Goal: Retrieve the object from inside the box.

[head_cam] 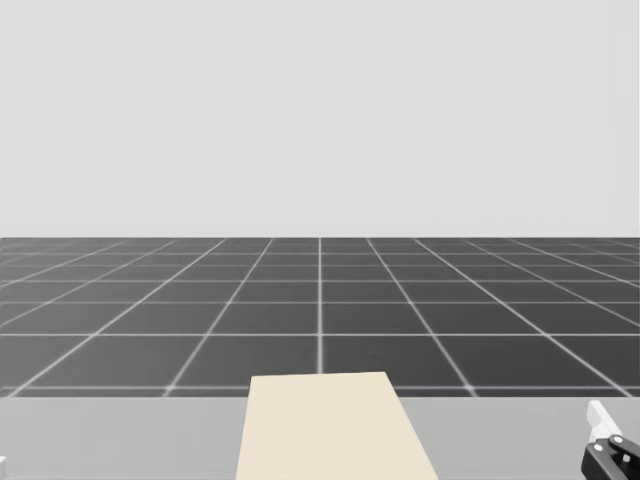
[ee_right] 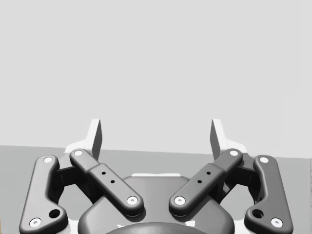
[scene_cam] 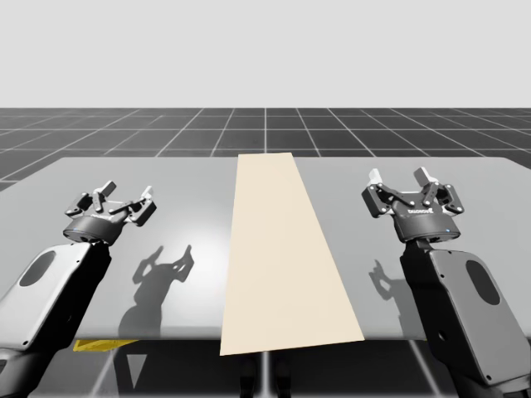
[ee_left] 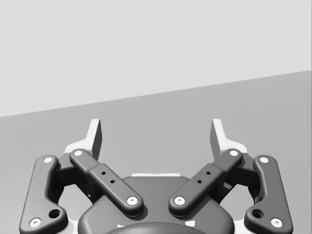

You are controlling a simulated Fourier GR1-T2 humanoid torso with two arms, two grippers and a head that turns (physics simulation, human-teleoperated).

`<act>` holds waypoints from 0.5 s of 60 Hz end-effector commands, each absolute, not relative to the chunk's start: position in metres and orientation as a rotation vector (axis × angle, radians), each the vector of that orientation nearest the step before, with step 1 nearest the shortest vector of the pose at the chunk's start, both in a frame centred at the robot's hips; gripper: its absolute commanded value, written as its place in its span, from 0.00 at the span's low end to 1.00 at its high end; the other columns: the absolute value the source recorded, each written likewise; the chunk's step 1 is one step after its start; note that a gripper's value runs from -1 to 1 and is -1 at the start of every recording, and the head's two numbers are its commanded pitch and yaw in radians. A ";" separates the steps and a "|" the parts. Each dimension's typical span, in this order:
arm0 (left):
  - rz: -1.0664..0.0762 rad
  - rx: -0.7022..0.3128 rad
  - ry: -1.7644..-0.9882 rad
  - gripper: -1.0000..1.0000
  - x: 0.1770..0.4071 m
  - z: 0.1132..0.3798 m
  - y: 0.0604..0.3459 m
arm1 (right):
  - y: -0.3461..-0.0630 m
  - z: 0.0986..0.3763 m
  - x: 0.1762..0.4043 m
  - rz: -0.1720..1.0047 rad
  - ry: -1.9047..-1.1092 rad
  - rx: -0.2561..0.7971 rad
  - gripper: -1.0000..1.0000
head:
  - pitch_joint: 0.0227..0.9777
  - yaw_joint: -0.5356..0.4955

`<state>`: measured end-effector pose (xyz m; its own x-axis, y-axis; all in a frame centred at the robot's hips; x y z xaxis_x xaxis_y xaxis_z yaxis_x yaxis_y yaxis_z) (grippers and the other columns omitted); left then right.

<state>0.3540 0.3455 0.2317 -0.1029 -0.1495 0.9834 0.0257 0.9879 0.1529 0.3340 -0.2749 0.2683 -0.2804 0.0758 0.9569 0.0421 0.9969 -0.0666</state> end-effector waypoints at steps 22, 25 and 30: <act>-0.183 0.071 -1.487 0.00 0.360 0.222 0.351 | -0.286 0.263 0.336 0.131 -1.720 -0.069 0.00 | 0.13 0.52; -0.287 0.035 -1.431 0.00 0.356 0.217 0.346 | -0.285 0.262 0.333 0.201 -1.658 0.060 0.00 | 0.13 0.52; -0.515 -0.087 -1.329 0.00 0.344 0.209 0.333 | -0.279 0.258 0.326 0.353 -1.581 0.207 0.00 | 0.13 0.51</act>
